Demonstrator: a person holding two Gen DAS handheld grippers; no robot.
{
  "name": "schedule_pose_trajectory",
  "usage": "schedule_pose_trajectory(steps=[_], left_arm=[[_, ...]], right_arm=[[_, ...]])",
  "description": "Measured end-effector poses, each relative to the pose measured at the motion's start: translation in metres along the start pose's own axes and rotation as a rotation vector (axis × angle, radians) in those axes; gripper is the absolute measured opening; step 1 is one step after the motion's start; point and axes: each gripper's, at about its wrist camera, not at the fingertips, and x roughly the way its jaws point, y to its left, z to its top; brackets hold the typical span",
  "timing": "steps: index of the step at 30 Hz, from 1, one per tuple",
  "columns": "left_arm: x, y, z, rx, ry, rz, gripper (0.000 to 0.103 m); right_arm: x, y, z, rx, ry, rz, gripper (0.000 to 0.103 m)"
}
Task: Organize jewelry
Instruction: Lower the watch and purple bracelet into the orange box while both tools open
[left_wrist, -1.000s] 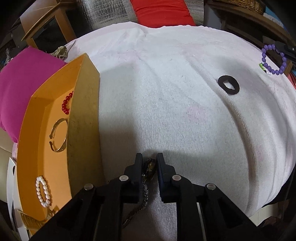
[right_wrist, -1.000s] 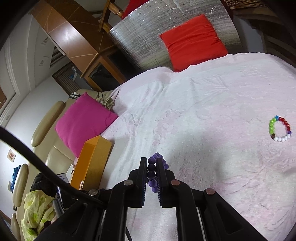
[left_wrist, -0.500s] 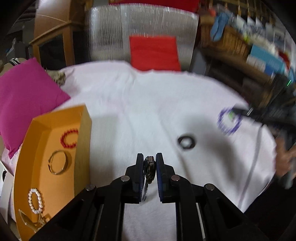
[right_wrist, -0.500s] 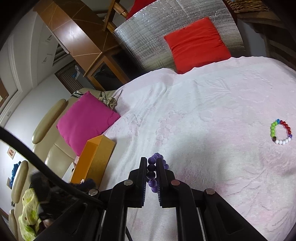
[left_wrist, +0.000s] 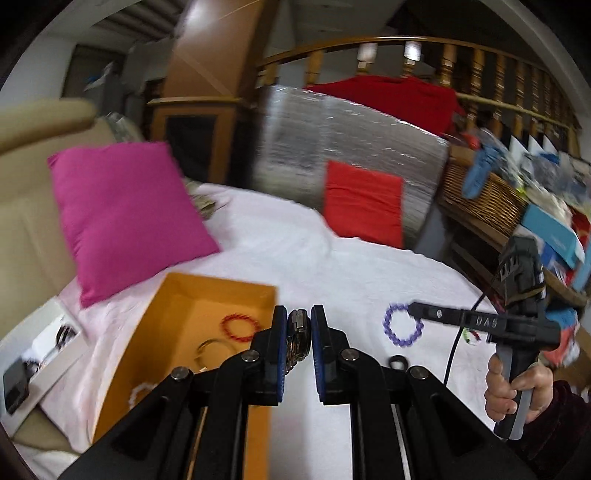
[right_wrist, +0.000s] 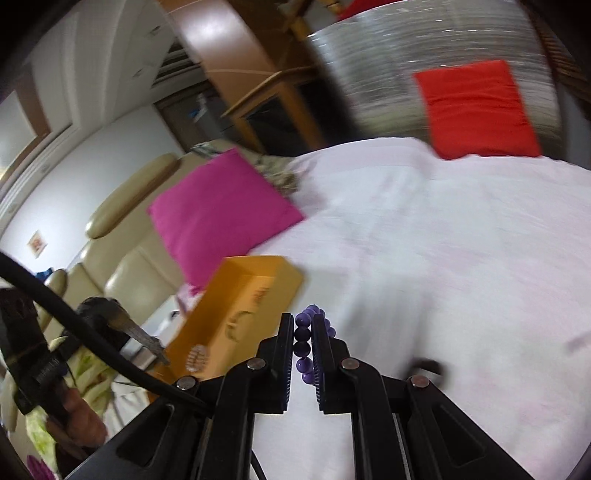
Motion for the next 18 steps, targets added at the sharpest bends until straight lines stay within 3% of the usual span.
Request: schedule_pose_trajectory(steps=[4,9,18], left_arm=[[0.013,0.033,-0.015,-0.057,0.054,0.047,0.013],[0.044,0.047,-0.038,-0.077,0.160,0.031,0.013],[0.081,0.077,-0.058,-0.157,0.315,0.068,0.013]], right_arm=[[0.049,0.051,0.017,-0.057,0.056,0.069,0.011],[0.121,0.103,0.029,-0.107,0.152,0.131,0.011],[0.261,0.134,0.041,-0.081,0.363,0.161,0.011]])
